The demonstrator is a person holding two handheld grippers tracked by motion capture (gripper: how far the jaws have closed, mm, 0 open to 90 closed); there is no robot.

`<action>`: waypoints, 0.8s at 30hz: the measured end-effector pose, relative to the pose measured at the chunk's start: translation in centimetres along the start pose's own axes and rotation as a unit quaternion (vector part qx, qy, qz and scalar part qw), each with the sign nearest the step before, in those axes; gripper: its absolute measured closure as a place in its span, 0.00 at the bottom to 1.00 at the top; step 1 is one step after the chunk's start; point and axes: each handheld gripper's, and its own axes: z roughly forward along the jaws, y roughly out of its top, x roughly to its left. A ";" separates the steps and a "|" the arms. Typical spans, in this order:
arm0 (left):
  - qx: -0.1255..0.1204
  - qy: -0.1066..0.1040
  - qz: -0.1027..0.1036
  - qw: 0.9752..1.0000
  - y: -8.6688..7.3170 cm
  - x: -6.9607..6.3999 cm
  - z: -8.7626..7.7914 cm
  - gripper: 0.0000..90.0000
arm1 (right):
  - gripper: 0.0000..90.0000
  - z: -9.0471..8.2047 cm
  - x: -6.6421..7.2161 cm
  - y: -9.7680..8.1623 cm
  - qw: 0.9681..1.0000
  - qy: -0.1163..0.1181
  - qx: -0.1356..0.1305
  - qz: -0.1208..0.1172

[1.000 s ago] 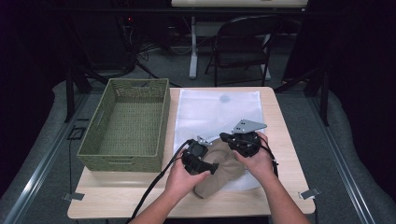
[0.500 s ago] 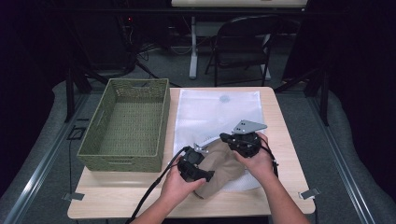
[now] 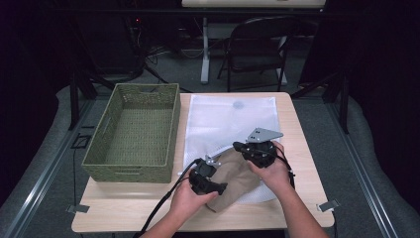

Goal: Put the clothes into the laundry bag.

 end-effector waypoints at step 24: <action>-0.014 -0.009 -0.024 1.000 -0.4 0.5 0.0 0.52 | 0.99 0.0 0.2 0.0 1.000 0.001 -0.001 -0.002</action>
